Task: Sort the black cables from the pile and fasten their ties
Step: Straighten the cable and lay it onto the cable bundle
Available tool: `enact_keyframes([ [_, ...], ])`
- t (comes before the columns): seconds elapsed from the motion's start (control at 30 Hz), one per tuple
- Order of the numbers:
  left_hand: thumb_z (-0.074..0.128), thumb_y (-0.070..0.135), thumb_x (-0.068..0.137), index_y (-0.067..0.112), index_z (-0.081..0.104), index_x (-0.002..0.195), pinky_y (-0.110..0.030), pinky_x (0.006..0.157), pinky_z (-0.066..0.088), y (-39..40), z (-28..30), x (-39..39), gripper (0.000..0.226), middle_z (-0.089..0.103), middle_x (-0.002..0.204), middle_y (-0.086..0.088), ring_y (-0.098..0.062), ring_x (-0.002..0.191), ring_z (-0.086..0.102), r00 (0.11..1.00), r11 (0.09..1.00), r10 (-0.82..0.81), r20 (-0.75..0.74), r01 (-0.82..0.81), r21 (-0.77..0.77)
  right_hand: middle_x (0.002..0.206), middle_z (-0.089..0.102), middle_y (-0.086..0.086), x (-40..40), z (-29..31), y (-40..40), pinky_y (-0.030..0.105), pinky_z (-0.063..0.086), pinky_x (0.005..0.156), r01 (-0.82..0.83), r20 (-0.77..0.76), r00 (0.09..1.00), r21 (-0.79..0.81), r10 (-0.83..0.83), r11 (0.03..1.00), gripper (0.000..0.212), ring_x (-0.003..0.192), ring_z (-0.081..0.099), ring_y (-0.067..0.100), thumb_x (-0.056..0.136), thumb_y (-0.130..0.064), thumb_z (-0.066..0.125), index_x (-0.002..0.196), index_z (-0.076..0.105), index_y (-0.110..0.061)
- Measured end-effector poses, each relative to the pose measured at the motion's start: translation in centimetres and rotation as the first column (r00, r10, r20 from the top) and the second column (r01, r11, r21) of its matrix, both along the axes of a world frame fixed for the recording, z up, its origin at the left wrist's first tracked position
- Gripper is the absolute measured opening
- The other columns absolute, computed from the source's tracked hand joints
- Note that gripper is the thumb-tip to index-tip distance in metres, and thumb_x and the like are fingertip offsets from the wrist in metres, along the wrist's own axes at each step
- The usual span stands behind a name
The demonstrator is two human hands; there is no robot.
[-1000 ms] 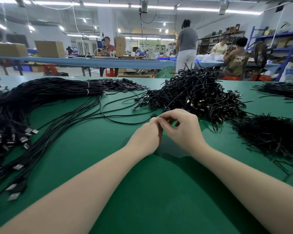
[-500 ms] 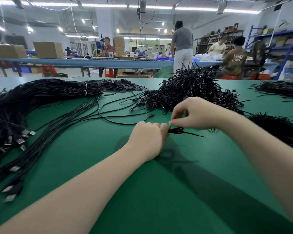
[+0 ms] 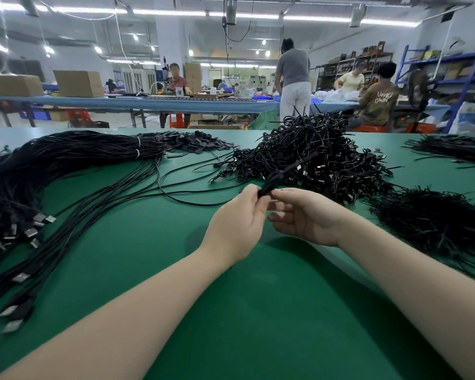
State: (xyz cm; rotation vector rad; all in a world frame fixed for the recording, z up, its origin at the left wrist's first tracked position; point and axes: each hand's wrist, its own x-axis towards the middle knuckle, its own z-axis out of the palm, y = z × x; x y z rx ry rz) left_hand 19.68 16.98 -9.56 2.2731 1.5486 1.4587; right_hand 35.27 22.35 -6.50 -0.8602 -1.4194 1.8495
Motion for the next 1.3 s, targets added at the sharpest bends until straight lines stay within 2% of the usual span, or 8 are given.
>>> enact_keyframes([
  [0.1, 0.037, 0.032, 0.102, 0.025, 0.035, 0.075, -0.034, 0.053, 0.028, 0.7, -0.3, -0.3, 0.028, 0.041, 0.059, 0.01, -0.007, 0.053, 0.04, 0.98, 0.995, 0.062, 0.19, -0.047, -0.082, 0.078, 0.071, 0.0, -1.3, -0.7, -0.5, 0.024, 0.054, 0.064, 0.132, -0.004, 0.991, 0.135, -0.133, 0.982, 0.01, 0.063, 0.064, 0.012, 0.083, -0.022, 0.068, 0.089, 0.067, -0.014],
  [0.27, 0.038, 0.031, 0.102, 0.021, 0.034, 0.071, -0.034, 0.055, 0.03, 1.7, -0.5, -0.9, 0.032, 0.04, 0.061, 0.008, -0.004, 0.054, 0.037, 0.947, 0.983, 0.12, 0.299, -0.07, -0.17, 0.076, 0.072, -0.003, -2.7, -1.6, -1.2, 0.02, 0.05, 0.063, 0.278, 0.029, 0.947, 0.427, -0.321, 0.86, 0.011, 0.061, 0.062, 0.009, 0.089, -0.025, 0.066, 0.086, 0.071, -0.016],
  [0.4, 0.04, 0.03, 0.102, 0.011, 0.042, 0.081, -0.035, 0.057, 0.031, 1.9, -0.6, -1.1, 0.028, 0.04, 0.061, 0.008, -0.006, 0.054, 0.035, 0.949, 0.98, 0.103, 0.297, -0.047, -0.191, 0.076, 0.073, -0.004, -2.7, -1.8, -1.3, 0.021, 0.049, 0.063, 0.307, 0.032, 0.933, 0.446, -0.358, 0.841, 0.01, 0.062, 0.063, 0.009, 0.088, -0.027, 0.067, 0.083, 0.071, -0.021],
  [0.57, 0.041, 0.03, 0.101, 0.023, 0.03, 0.069, -0.035, 0.053, 0.027, 2.0, -0.7, -1.0, 0.035, 0.037, 0.056, 0.008, -0.009, 0.05, 0.032, 0.969, 0.975, 0.106, 0.222, -0.057, -0.214, 0.081, 0.073, -0.002, -2.6, -1.8, -1.1, 0.025, 0.051, 0.066, 0.329, 0.017, 0.923, 0.482, -0.384, 0.812, 0.009, 0.064, 0.063, 0.008, 0.084, -0.032, 0.071, 0.078, 0.076, -0.026],
  [0.83, 0.041, 0.032, 0.101, 0.015, 0.035, 0.071, -0.024, 0.049, 0.025, 2.0, -0.7, -1.0, 0.035, 0.036, 0.06, 0.008, -0.004, 0.05, 0.032, 0.96, 0.971, 0.067, 0.272, -0.001, -0.238, 0.069, 0.07, -0.011, -2.0, -2.0, -0.3, 0.018, 0.05, 0.058, 0.19, 0.211, 0.886, 0.646, -0.412, 0.739, 0.012, 0.056, 0.059, 0.0, 0.087, -0.033, 0.068, 0.077, 0.072, -0.027],
  [0.97, 0.038, 0.037, 0.101, 0.004, 0.051, 0.091, -0.029, 0.057, 0.033, 2.0, -0.6, -1.0, 0.036, 0.045, 0.067, 0.005, -0.009, 0.059, 0.039, 0.982, 0.949, 0.029, 0.187, 0.032, -0.314, 0.072, 0.069, 0.003, -0.7, -1.1, 0.8, 0.03, 0.05, 0.063, 0.137, 0.258, 0.825, 0.771, -0.502, 0.622, 0.012, 0.061, 0.055, 0.009, 0.089, -0.028, 0.067, 0.077, 0.068, -0.027],
  [1.07, 0.039, 0.037, 0.101, 0.012, 0.043, 0.083, -0.033, 0.058, 0.033, 1.8, -0.7, -0.7, 0.031, 0.045, 0.068, 0.005, -0.012, 0.059, 0.039, 0.993, 0.928, -0.046, 0.109, 0.083, -0.364, 0.06, 0.059, -0.008, 0.5, -0.4, 1.5, 0.022, 0.04, 0.054, 0.105, 0.268, 0.806, 0.813, -0.528, 0.572, 0.014, 0.052, 0.043, 0.004, 0.088, -0.025, 0.067, 0.075, 0.066, -0.027],
  [1.3, 0.035, 0.036, 0.102, 0.01, 0.038, 0.086, -0.047, 0.061, 0.039, 0.9, -0.2, -0.5, 0.032, 0.049, 0.072, -0.004, -0.017, 0.061, 0.04, 0.988, 0.925, -0.155, 0.025, 0.154, -0.349, 0.059, 0.062, -0.015, 1.3, -0.3, 2.2, 0.021, 0.045, 0.061, 0.126, 0.241, 0.884, 0.704, -0.401, 0.699, 0.018, 0.057, 0.053, 0.0, 0.089, -0.024, 0.065, 0.072, 0.069, -0.028],
])
